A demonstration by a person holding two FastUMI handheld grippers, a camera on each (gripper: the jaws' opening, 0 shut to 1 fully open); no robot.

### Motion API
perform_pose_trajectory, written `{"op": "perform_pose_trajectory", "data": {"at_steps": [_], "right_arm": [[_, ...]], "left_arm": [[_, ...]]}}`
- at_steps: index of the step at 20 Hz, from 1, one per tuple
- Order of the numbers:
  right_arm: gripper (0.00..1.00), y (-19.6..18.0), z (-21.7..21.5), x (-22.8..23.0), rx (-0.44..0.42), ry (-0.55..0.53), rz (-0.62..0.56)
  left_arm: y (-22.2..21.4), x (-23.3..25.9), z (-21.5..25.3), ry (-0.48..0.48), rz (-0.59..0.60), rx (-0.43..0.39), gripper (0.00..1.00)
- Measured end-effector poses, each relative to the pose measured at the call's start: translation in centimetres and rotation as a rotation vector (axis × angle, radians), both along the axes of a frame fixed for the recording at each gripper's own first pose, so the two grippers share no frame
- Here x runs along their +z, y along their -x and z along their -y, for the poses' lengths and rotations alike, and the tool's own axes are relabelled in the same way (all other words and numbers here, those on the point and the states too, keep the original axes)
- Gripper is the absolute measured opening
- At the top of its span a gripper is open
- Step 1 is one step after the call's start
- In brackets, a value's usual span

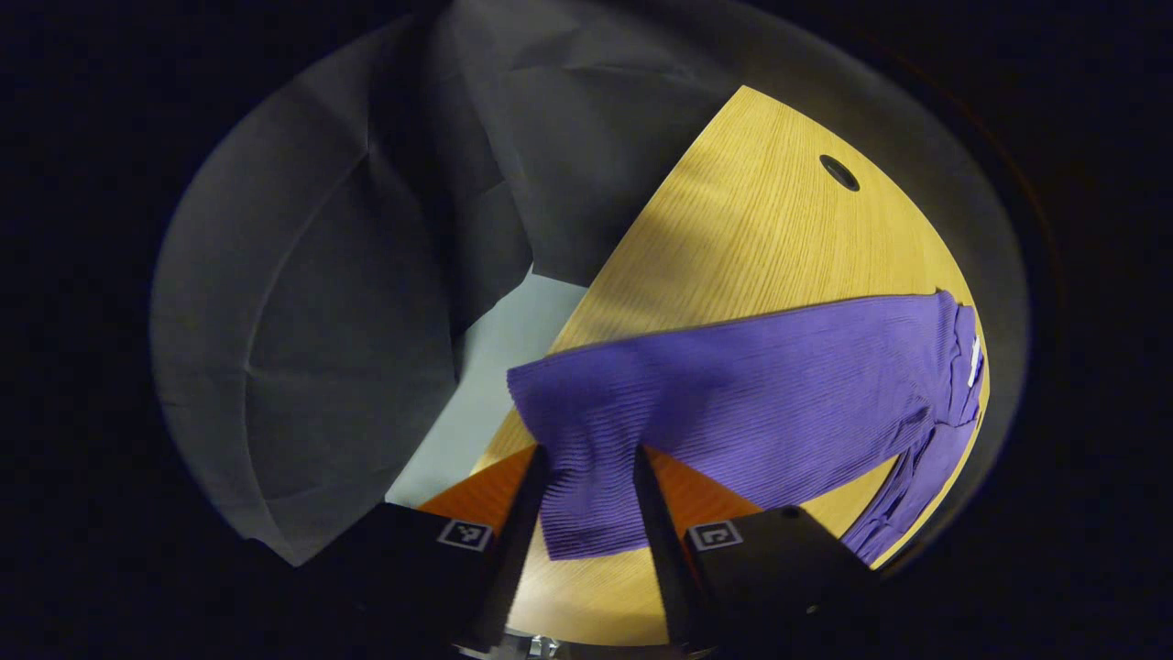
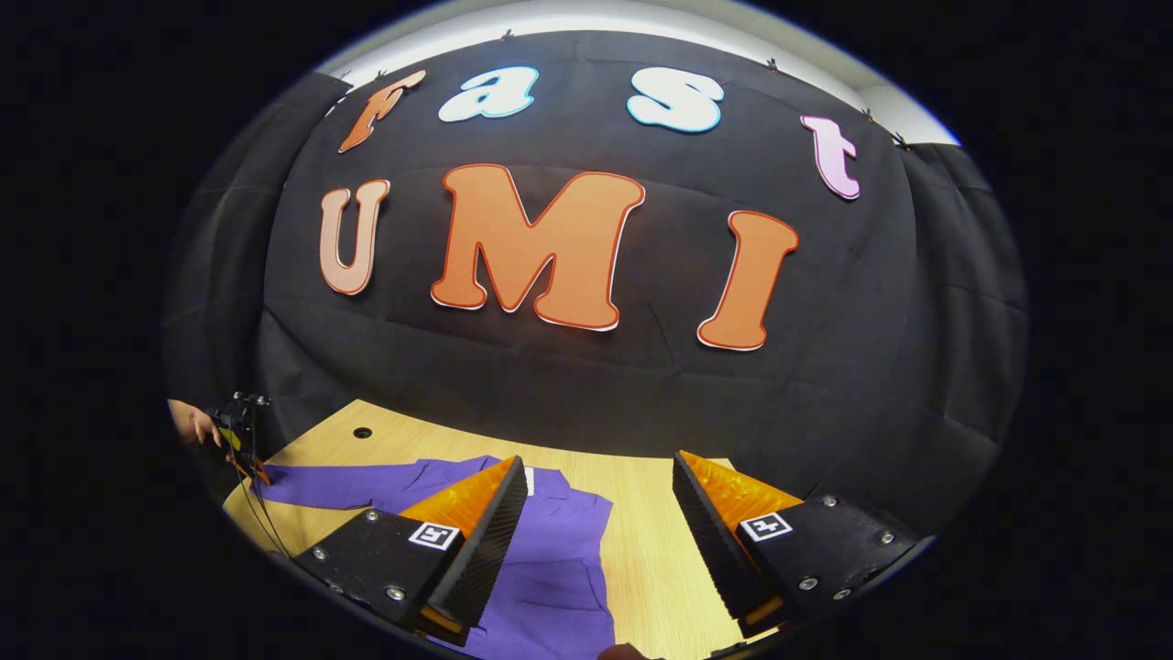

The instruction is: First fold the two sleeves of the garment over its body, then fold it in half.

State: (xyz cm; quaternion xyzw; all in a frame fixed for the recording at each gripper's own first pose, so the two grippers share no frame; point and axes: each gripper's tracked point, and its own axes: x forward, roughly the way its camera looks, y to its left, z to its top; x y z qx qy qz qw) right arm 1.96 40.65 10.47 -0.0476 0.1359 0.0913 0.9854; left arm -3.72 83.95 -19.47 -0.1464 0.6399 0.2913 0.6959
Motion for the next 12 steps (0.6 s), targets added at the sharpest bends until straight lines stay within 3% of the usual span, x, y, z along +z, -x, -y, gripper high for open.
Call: {"op": "perform_pose_trajectory", "data": {"at_steps": [2,4,7,12], "right_arm": [[0.95,0.2,0.7,-0.3,0.009,0.024,0.000],[0.95,0.1,1.8,-0.6,0.015,0.031,-0.013],[0.95,-0.3,3.8,-0.3,0.005,0.016,-0.007],[0.95,-0.7,5.8,0.1,0.016,-0.015,0.017]], "left_arm": [[-0.8,-0.2,0.8,0.007,0.010,0.000,0.42],[-1.0,0.0,1.3,-0.003,-0.002,-0.015,0.13],[-1.8,1.5,2.5,-0.010,0.055,-0.039,0.06],[-4.4,6.3,6.9,-0.018,0.144,-0.121,0.06]]}}
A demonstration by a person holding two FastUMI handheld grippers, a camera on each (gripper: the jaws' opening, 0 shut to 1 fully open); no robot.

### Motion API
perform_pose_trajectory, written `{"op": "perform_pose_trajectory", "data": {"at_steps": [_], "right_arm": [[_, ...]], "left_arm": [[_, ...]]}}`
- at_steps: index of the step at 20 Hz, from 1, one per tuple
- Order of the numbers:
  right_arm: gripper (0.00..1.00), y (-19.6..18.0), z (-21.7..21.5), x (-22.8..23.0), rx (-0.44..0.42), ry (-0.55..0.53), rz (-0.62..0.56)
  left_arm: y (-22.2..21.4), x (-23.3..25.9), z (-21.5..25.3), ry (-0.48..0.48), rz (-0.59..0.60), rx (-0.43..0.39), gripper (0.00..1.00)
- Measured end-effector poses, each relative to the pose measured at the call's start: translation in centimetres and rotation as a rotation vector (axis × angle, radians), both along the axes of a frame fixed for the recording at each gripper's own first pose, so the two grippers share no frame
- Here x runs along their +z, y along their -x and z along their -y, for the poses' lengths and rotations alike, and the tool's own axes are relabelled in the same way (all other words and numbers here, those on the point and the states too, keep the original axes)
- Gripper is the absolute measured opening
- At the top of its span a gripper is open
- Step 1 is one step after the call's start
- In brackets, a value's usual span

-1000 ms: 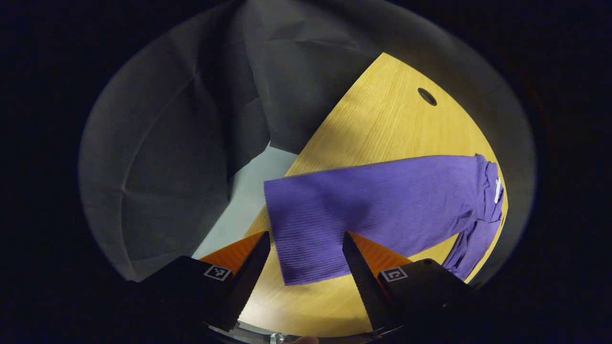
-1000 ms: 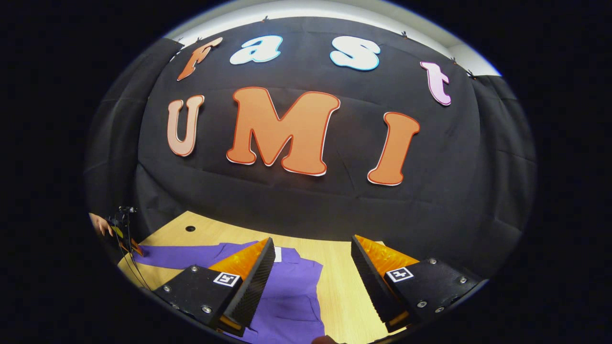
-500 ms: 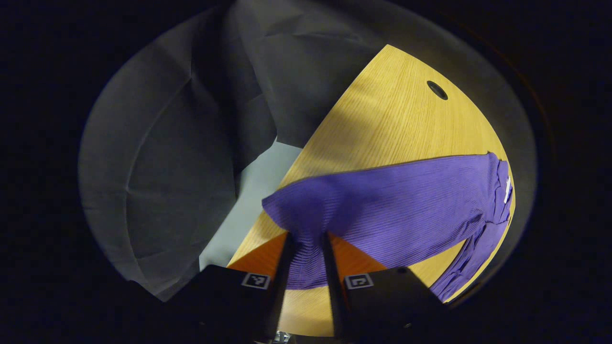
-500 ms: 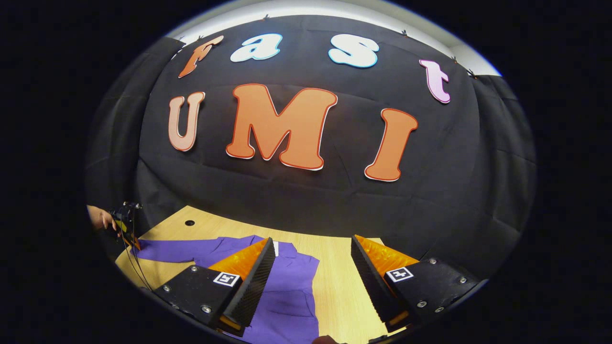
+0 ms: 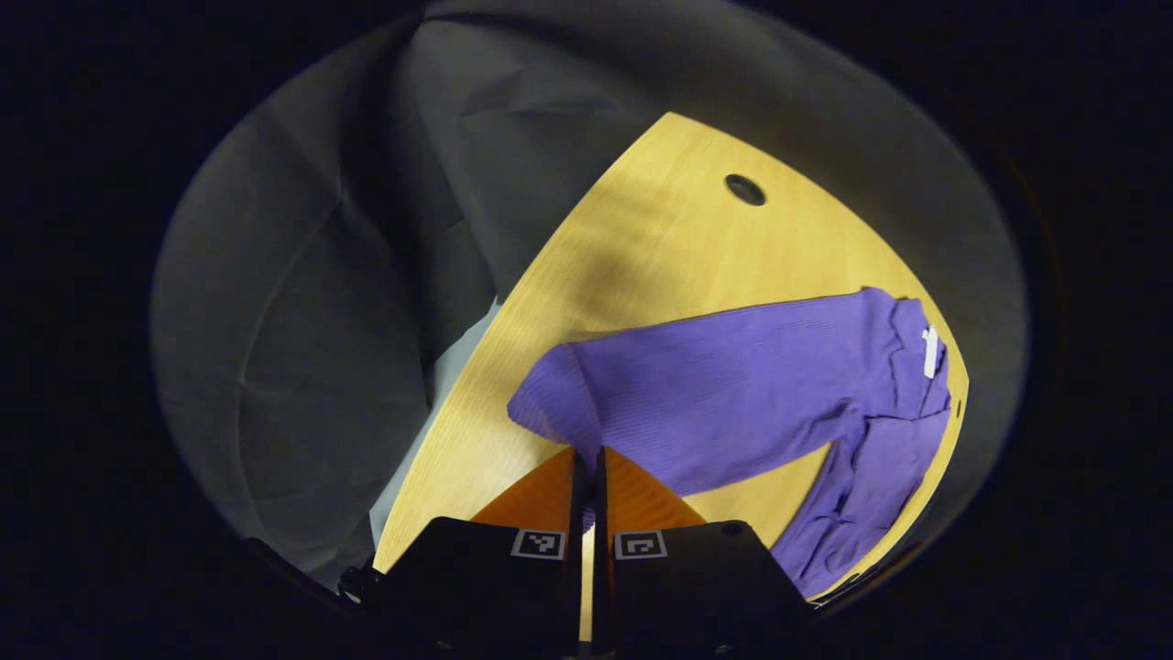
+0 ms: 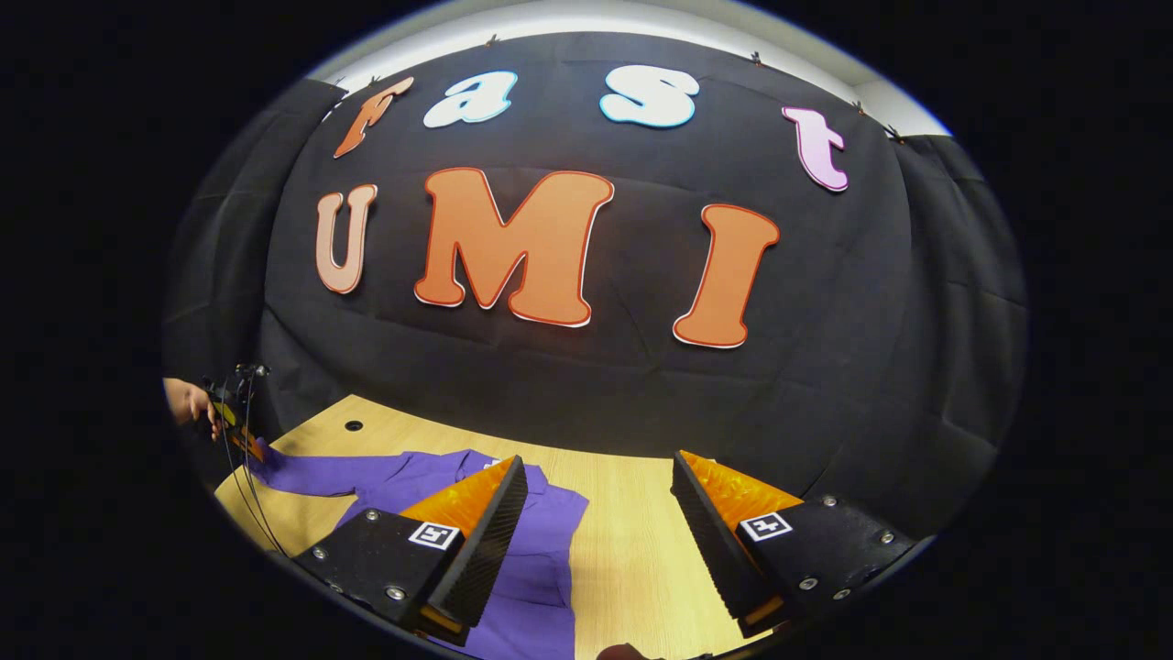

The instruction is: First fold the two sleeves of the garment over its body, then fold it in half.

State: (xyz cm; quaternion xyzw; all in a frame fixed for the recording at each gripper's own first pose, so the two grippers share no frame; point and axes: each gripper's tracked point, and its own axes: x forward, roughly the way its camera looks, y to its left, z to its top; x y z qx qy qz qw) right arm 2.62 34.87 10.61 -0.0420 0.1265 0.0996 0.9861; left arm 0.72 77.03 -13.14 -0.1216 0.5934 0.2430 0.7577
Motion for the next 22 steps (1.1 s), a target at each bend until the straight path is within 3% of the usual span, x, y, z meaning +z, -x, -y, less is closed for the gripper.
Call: {"op": "perform_pose_trajectory", "data": {"at_steps": [11,22], "right_arm": [[0.95,0.2,3.4,0.0,0.047,-0.010,0.051],[0.95,1.0,7.1,-1.9,0.067,-0.022,0.048]], "left_arm": [[-6.8,11.3,13.9,-0.031,0.152,-0.270,0.06],[-13.8,14.6,33.4,-0.001,0.220,-0.548,0.05]]}}
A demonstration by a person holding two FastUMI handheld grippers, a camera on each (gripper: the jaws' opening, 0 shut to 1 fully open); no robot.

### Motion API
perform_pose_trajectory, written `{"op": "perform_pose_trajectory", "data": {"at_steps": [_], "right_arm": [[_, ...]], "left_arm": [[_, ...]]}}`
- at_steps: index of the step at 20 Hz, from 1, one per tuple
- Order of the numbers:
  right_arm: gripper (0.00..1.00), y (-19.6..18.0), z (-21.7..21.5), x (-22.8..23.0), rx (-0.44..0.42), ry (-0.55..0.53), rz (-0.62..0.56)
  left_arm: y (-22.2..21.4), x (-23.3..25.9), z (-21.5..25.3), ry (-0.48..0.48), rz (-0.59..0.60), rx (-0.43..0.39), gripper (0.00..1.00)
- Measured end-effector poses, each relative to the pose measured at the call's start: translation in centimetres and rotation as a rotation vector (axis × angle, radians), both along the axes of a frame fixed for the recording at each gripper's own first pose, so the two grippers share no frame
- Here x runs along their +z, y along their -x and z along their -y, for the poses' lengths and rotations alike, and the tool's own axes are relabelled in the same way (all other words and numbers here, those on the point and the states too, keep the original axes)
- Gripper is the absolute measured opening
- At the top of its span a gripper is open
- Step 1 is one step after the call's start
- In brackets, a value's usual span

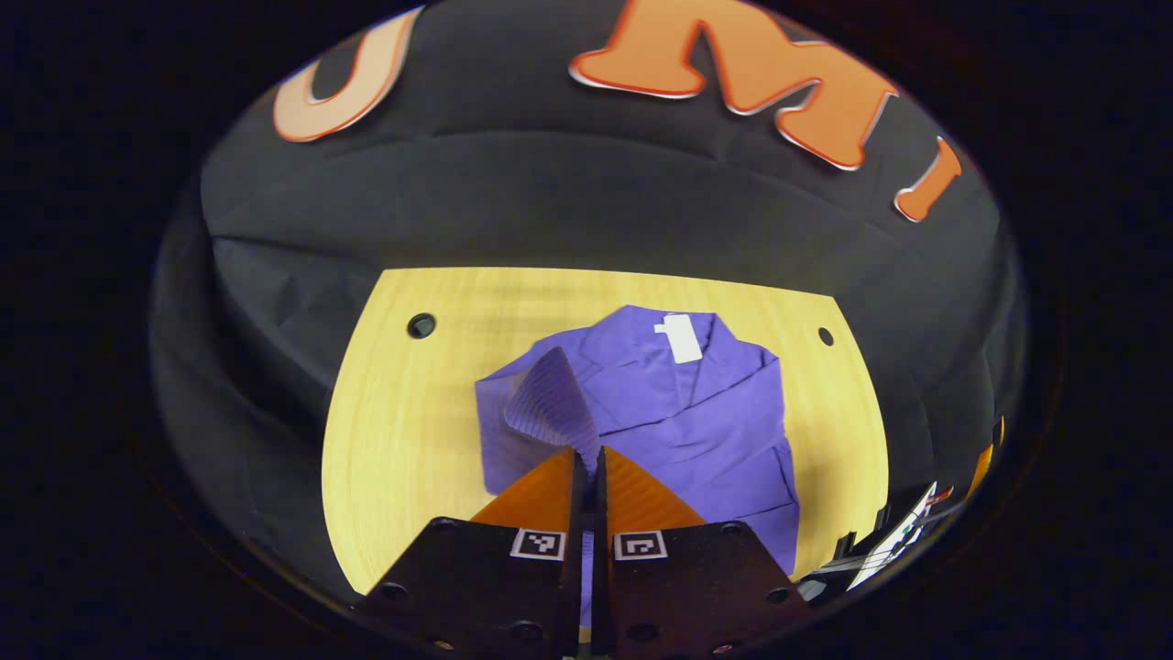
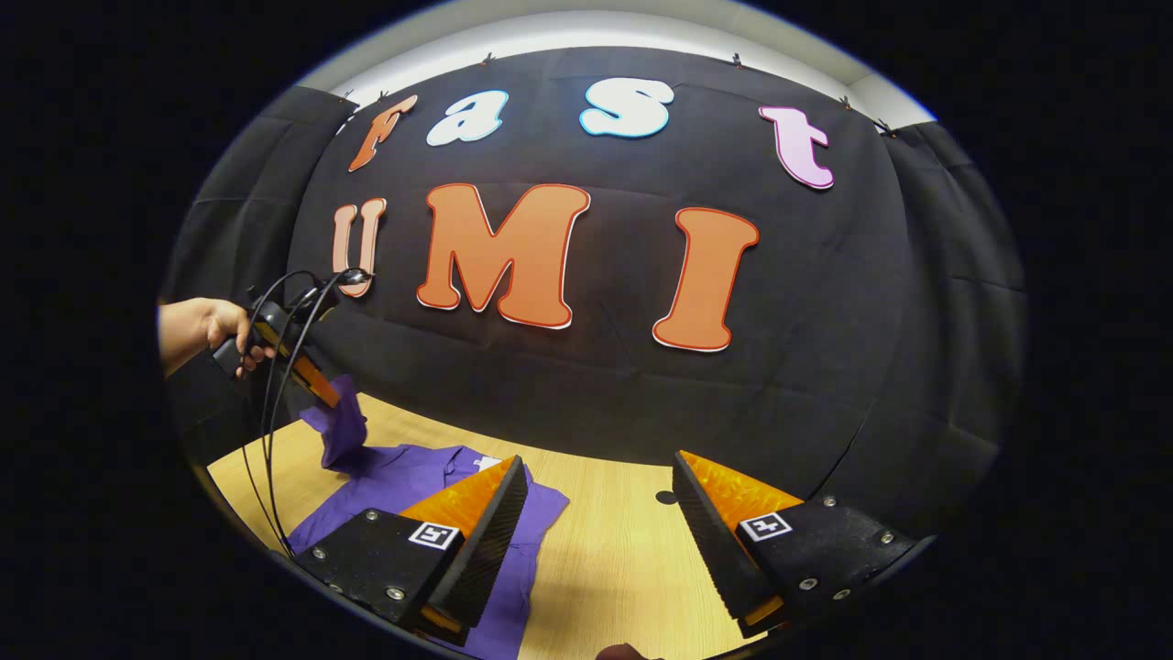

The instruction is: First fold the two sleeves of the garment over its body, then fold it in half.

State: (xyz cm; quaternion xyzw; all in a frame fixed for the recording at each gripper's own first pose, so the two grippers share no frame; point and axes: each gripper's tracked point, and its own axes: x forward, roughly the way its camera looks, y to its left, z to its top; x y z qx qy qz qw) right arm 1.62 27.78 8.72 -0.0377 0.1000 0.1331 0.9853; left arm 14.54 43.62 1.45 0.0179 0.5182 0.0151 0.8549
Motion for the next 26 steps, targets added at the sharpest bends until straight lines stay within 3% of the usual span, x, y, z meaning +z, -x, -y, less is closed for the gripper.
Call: {"op": "perform_pose_trajectory", "data": {"at_steps": [8,12,16,20,23,25,26], "right_arm": [[0.95,2.0,4.0,-1.3,-0.016,-0.029,-0.027],[0.95,2.6,5.2,-2.4,-0.025,-0.051,-0.052],[0.95,2.9,6.0,-3.6,-0.024,-0.049,-0.077],[0.95,2.7,5.7,-4.0,-0.004,-0.047,-0.088],[0.95,2.3,4.7,-3.9,0.023,-0.050,-0.085],[0.95,2.2,3.8,-3.9,0.046,-0.056,-0.086],[0.95,2.1,3.2,-3.9,0.056,-0.056,-0.084]], "left_arm": [[-3.2,-3.5,12.9,0.041,-0.019,-0.153,0.06],[-4.5,-6.0,16.7,0.042,-0.006,-0.190,0.07],[-4.7,-6.2,20.7,0.121,0.049,-0.228,0.19],[-4.4,-3.4,22.4,0.133,0.162,-0.296,0.48],[-3.5,0.0,21.8,0.120,0.291,-0.298,0.79],[-2.9,3.0,20.0,0.075,0.420,-0.278,0.92],[-2.6,4.5,18.9,0.043,0.484,-0.268,0.94]]}}
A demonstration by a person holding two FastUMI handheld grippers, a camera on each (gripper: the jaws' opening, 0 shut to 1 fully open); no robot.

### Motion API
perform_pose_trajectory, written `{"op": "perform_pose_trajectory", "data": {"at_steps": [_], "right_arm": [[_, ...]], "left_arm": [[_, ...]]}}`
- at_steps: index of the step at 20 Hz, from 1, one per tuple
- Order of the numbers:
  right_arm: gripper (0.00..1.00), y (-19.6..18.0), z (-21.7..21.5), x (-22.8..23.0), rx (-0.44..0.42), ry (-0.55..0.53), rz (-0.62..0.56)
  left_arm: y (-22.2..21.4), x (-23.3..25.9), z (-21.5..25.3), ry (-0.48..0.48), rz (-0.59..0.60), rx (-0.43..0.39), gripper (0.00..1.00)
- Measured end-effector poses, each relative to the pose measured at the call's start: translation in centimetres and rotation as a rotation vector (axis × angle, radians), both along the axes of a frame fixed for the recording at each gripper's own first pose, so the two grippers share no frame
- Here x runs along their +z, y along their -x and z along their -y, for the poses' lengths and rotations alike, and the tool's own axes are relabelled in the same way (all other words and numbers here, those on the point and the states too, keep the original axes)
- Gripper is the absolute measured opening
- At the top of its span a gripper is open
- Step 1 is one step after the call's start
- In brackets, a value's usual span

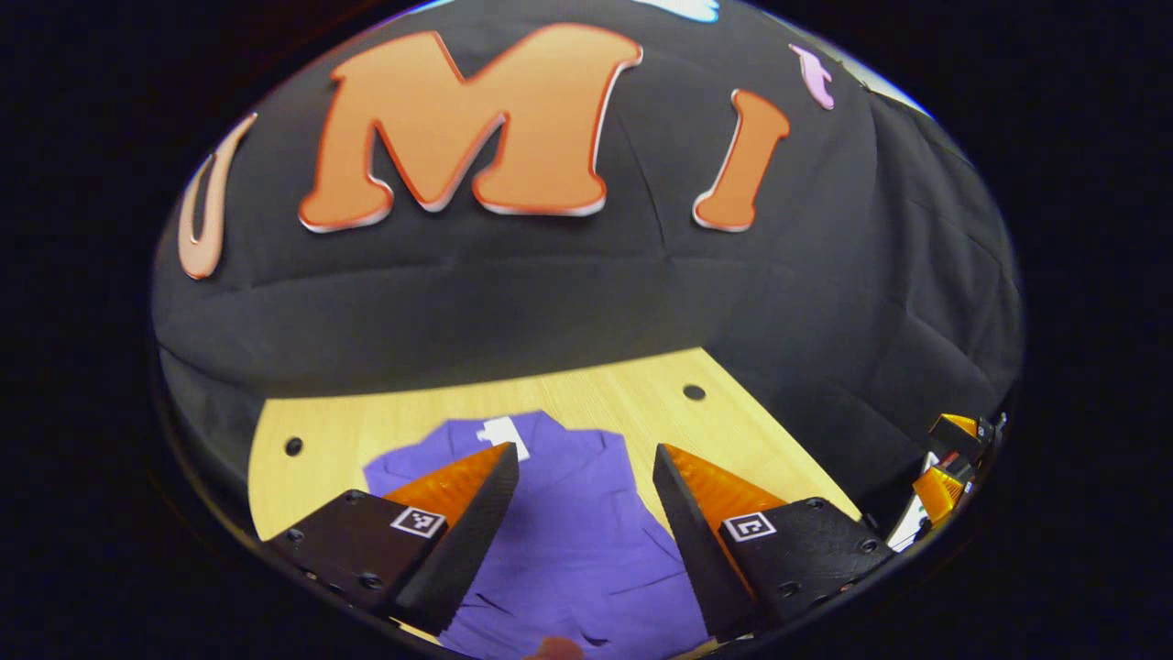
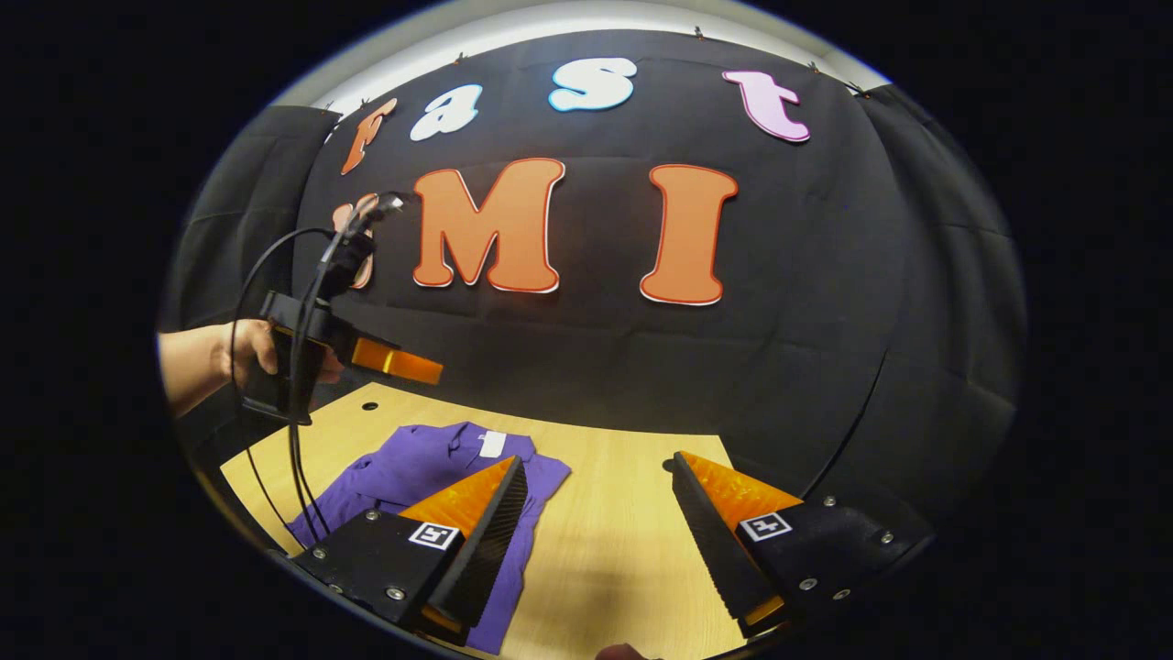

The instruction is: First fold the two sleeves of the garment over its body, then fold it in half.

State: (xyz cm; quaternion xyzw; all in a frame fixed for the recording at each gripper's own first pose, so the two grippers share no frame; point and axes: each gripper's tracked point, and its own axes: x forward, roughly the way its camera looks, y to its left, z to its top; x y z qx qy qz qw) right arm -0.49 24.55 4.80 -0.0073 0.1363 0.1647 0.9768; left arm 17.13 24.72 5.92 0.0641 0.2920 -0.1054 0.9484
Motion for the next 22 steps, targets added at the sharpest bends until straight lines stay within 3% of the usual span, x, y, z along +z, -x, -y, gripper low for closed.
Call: {"op": "perform_pose_trajectory", "data": {"at_steps": [7,14,17,22], "right_arm": [[0.95,0.1,-4.7,0.5,0.062,0.000,0.051],[0.95,2.2,-8.3,1.9,0.098,-0.011,0.091],[0.95,4.9,-9.2,1.1,0.058,-0.014,0.061],[0.95,9.4,-10.5,-1.8,-0.025,-0.001,-0.033]], "left_arm": [[8.7,11.9,-6.1,-0.093,0.397,0.177,0.96],[20.2,18.9,-13.2,-0.109,0.641,0.317,0.95],[24.6,18.0,-15.8,-0.123,0.634,0.315,0.93],[27.5,12.3,-17.5,-0.139,0.511,0.239,0.94]]}}
